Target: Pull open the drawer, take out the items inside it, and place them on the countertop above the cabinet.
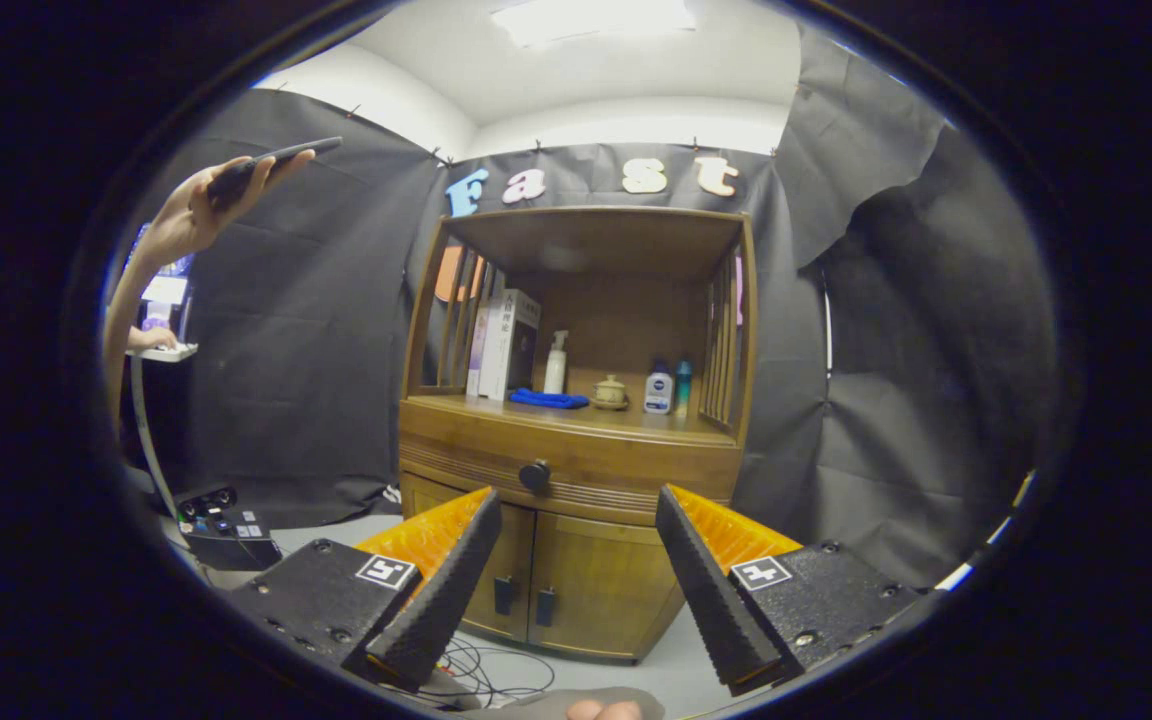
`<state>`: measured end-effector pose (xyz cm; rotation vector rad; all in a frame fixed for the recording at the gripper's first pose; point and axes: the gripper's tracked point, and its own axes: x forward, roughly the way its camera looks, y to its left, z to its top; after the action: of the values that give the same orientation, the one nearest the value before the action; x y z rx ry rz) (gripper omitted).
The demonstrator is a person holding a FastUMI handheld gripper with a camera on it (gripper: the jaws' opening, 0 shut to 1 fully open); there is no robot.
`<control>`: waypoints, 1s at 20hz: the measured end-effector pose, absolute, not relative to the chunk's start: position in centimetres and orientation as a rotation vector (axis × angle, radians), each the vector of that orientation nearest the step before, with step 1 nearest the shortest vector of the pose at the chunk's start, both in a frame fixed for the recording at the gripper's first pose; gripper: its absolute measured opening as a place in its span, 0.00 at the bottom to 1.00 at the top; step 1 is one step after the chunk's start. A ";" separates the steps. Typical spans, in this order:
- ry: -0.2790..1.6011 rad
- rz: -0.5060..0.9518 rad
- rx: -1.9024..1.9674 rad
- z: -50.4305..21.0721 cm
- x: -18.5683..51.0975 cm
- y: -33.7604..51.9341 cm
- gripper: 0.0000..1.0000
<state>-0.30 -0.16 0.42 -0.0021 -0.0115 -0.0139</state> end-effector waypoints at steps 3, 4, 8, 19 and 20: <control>-0.006 -0.014 0.000 0.4 -0.4 -0.2 1.00; -0.007 -0.015 0.001 0.5 -0.3 -0.3 1.00; -0.022 -0.015 -0.004 0.9 -0.6 -0.3 1.00; -0.057 0.001 -0.016 1.2 2.3 1.3 1.00; -0.070 0.009 -0.021 1.8 3.0 1.7 0.99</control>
<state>3.04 1.66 1.76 -0.0210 -0.0697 0.0086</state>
